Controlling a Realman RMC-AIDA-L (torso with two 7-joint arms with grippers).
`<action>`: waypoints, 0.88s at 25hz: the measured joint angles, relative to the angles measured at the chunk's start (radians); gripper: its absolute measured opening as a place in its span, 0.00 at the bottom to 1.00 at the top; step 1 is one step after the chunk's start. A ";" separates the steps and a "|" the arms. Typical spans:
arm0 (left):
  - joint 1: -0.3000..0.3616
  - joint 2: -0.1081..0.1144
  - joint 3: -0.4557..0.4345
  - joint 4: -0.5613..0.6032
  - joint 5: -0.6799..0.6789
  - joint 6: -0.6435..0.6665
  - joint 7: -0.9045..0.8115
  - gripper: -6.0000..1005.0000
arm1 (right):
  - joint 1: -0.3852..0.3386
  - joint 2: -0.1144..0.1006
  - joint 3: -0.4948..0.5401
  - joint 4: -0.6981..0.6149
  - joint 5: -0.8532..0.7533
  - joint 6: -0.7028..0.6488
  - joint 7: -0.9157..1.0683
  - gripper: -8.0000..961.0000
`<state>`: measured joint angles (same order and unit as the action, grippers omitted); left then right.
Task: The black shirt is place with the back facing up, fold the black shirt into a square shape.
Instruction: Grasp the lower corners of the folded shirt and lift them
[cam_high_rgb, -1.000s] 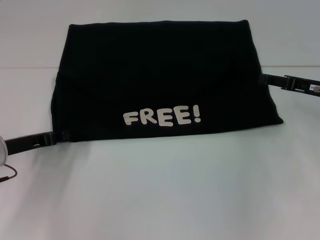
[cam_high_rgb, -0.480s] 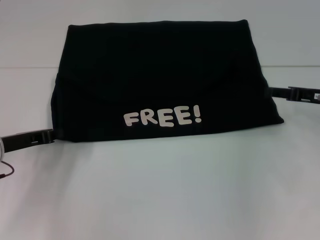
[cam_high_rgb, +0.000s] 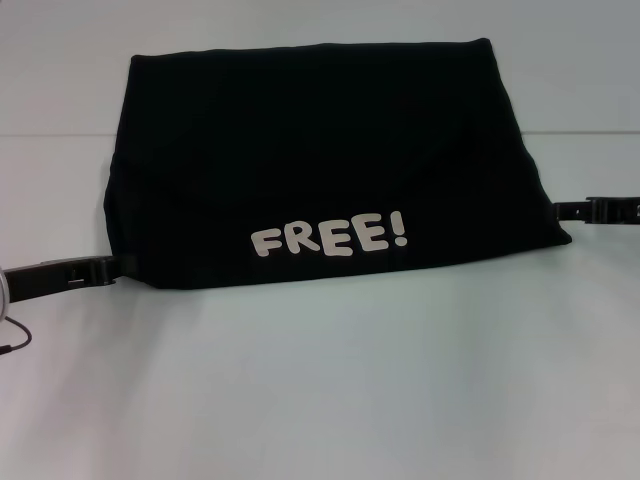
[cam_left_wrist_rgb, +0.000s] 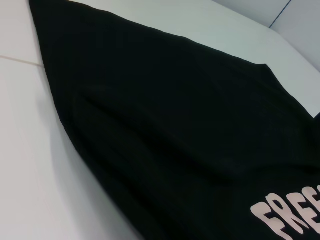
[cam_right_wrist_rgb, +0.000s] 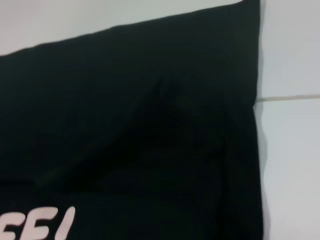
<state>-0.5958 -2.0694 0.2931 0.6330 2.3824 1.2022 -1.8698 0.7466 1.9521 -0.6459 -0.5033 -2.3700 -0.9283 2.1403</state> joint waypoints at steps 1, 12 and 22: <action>-0.001 0.000 0.000 -0.002 0.000 -0.003 0.000 0.01 | 0.001 0.006 -0.011 0.001 -0.002 0.015 -0.002 0.65; -0.001 0.000 0.000 -0.004 0.000 -0.010 -0.001 0.01 | 0.024 0.053 -0.084 0.015 -0.004 0.120 -0.004 0.64; -0.006 0.003 0.000 -0.004 0.000 -0.021 0.000 0.01 | 0.019 0.052 -0.087 0.042 -0.002 0.137 -0.004 0.51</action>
<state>-0.6013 -2.0663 0.2929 0.6288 2.3822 1.1811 -1.8699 0.7657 2.0037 -0.7332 -0.4608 -2.3716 -0.7913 2.1367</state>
